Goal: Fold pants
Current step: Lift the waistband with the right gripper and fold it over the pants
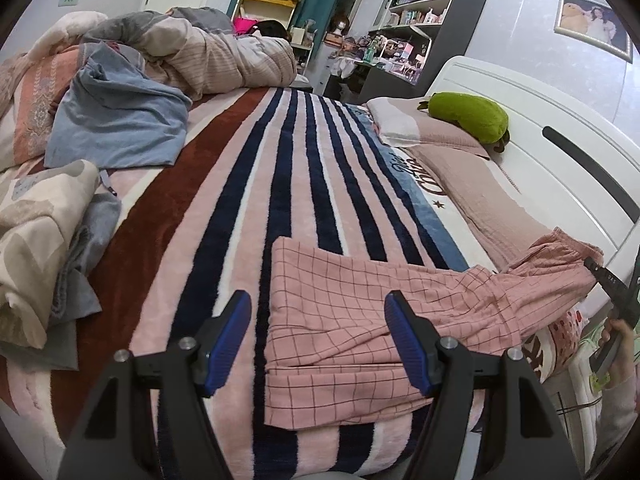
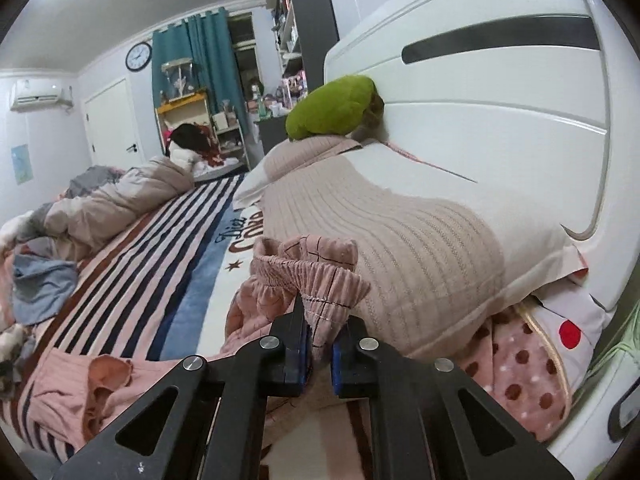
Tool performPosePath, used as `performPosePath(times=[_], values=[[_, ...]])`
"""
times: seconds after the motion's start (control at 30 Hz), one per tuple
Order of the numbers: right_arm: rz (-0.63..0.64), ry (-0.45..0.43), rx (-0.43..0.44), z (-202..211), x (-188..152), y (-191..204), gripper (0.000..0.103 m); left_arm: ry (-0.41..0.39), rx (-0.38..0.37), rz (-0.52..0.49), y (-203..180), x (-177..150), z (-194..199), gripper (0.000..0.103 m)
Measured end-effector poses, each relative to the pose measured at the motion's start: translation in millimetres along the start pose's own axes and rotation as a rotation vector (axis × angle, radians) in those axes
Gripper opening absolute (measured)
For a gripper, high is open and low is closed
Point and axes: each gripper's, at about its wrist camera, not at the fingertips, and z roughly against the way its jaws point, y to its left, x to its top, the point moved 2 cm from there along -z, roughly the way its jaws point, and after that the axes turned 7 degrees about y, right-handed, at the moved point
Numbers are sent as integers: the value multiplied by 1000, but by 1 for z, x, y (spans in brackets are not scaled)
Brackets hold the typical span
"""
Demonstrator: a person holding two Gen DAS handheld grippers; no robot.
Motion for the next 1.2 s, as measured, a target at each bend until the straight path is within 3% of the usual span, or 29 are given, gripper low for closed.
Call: performPosePath(times=[0.1,0.3,0.43,0.63,0.93,1.2], values=[[33,22,42,3,4,16,3,-11,-10,10,4,-1,2,65],[65,39,226,14,16,74,3,-29,-25,11,15,-5,12,65],[133,52,366,18,23,141,4,-56,-32,12,25,-9,26,65],[264,83,503,21,27,243,3,-91,-47,25,46,-16,46,65],[457,145,556,7,20,375,3,-113,-72,30,64,-22,59,65],[533,295,543,-28,-38,402,3,-59,-110,-28,53,-27,45,66]])
